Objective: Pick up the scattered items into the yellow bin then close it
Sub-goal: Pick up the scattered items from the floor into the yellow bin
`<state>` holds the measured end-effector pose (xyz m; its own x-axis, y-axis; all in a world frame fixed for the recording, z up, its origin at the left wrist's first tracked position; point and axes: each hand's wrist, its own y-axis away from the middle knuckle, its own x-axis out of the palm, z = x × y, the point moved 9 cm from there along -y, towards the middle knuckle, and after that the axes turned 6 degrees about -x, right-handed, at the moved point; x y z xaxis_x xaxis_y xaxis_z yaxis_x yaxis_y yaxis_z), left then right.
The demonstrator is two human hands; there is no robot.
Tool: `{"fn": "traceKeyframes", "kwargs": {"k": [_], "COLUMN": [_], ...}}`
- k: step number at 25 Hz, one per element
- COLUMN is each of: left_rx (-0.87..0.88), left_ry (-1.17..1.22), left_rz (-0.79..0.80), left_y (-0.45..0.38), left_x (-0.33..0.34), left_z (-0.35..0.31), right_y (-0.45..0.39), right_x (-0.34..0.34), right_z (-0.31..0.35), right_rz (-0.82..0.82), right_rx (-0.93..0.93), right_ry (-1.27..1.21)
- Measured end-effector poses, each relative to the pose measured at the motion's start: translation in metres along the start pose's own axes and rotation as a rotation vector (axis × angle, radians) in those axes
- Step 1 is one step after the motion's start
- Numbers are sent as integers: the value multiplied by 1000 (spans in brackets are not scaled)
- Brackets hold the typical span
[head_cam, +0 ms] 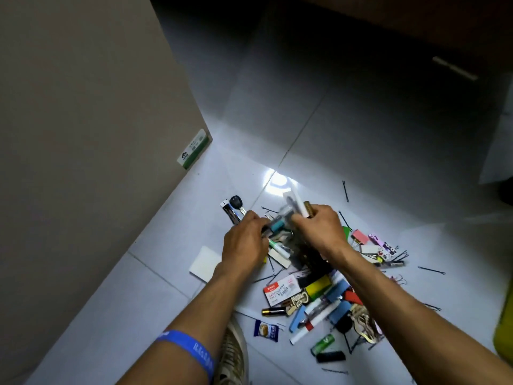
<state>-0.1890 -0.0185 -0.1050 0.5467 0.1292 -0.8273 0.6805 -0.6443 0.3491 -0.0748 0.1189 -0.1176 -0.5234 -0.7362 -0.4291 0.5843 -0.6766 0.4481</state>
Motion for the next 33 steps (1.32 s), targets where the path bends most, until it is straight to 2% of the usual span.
{"fn": "traceKeyframes", "kwargs": {"k": [2,4,10,12,14,16,19,21,23,25,30,33], "left_rx": [93,137,37,83,145,151,113,131,162,116,-240,-478], "left_ry": [-46,-87,-103,-105,-178,-253,-262,-255,-250,-171,311,665], "left_rz": [103,157,25,70,165,184,154,147,139,118,78,115], "left_y": [-3,-1,10,19,34,42,36,37,39,40,42,52], "left_x": [12,19,-6,5,29,45,52,52,51,46,30,38], "left_z": [-17,-20,-12,-19,-24,-25,-20,-22,-26,-24,-4,2], "right_y": [18,34,60,60,59,57,51,47,43,37,26,25], "right_x": [-26,-47,-74,-74,-65,-60,-80,-88,-85,-74,-45,-31], "right_z": [-20,-36,-65,-61,-51,-48,-68,-80,-77,-62,-42,-42], "right_rz": [-4,3,40,6,6,-57,-211,-199,-157,-133,-130,-109], "right_rx": [139,176,192,162,73,3,84,108,37,-70,-206,-227], "right_ry": [-281,-352,-379,-278,-42,152,159,211,304,443,788,810]}}
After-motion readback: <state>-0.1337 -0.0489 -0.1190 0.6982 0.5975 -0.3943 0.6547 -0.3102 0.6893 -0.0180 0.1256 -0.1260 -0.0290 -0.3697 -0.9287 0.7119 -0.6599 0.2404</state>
